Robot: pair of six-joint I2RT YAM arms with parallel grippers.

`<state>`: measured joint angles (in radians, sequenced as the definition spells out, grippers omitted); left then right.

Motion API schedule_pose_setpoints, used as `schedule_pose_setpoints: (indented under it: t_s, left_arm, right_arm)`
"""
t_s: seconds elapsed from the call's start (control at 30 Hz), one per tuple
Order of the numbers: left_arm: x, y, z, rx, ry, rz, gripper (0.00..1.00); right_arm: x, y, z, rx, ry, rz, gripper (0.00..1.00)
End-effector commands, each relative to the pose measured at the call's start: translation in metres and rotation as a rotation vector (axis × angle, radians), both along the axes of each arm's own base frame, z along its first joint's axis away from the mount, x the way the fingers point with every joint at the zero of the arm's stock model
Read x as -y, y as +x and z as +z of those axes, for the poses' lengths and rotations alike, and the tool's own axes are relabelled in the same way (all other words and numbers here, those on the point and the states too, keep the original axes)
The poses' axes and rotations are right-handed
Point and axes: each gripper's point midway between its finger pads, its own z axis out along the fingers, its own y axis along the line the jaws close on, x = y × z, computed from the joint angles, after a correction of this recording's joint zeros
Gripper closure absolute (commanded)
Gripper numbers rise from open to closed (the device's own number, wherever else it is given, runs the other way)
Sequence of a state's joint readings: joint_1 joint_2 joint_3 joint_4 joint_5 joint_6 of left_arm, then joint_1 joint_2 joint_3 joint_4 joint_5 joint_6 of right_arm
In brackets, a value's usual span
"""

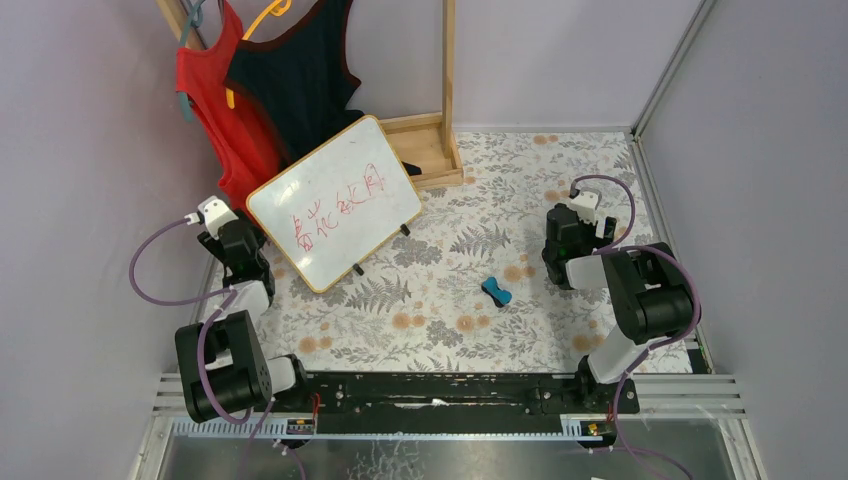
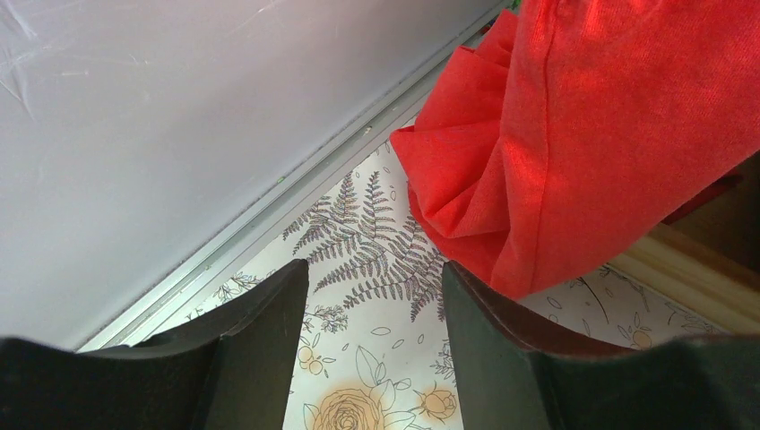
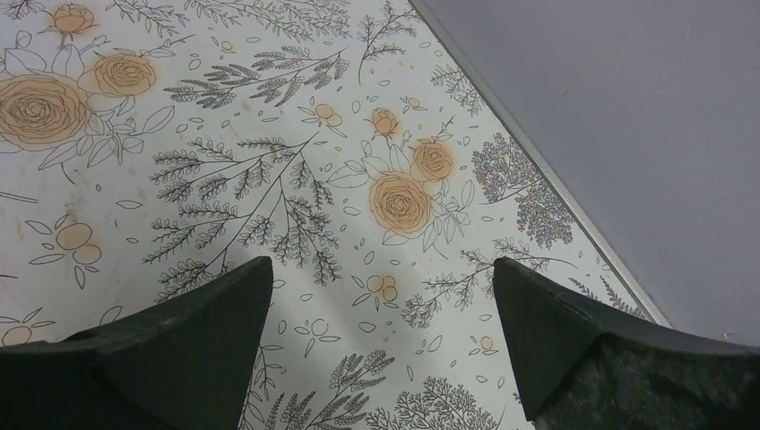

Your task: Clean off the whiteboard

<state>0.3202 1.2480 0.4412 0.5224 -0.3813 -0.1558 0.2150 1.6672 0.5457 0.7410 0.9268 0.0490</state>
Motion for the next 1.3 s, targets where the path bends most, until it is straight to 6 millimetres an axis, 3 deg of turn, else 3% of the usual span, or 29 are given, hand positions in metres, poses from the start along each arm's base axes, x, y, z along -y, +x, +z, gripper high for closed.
schedule_pose_setpoints:
  t_s: [0.0,0.33,0.47,0.53,0.7,0.83,0.9,0.97,1.1,1.27]
  left_arm:
    - [0.000,0.006,0.014,0.048,0.027,-0.008,0.44]
    - [0.000,0.007,0.014,0.049,0.027,-0.010,0.44]
    - [0.001,0.006,0.015,0.050,0.028,-0.010,0.44]
    - [0.000,0.005,0.015,0.053,0.029,-0.008,0.44]
    - [0.000,0.004,0.015,0.055,0.031,-0.008,0.44]
    - [0.001,0.005,0.015,0.055,0.031,-0.009,0.44]
    - [0.001,0.005,0.015,0.055,0.031,-0.014,0.44]
    - [0.002,0.006,0.015,0.054,0.031,-0.019,0.44]
    - [0.003,0.007,0.015,0.050,0.030,-0.027,0.44]
    - [0.004,0.007,0.016,0.055,0.032,-0.033,0.44]
  right_arm:
    - [0.003,0.007,0.019,0.070,-0.004,-0.042,0.01]
    - [0.003,0.010,0.022,0.061,-0.013,-0.044,0.00]
    - [0.000,0.019,0.012,-0.112,-0.030,-0.102,0.08]
    - [-0.014,0.025,0.010,-0.206,0.054,-0.083,0.18]
    - [-0.076,0.026,0.022,-0.404,0.336,0.200,0.24]
    - [-0.150,0.000,0.053,-0.505,0.635,0.542,0.27]
    - [-0.171,-0.020,0.064,-0.560,0.723,0.629,0.28]
    - [-0.179,-0.037,0.071,-0.602,0.727,0.662,0.29]
    - [-0.174,-0.066,0.069,-0.672,0.648,0.628,0.29]
    - [-0.194,-0.095,0.062,-0.737,0.657,0.709,0.28]
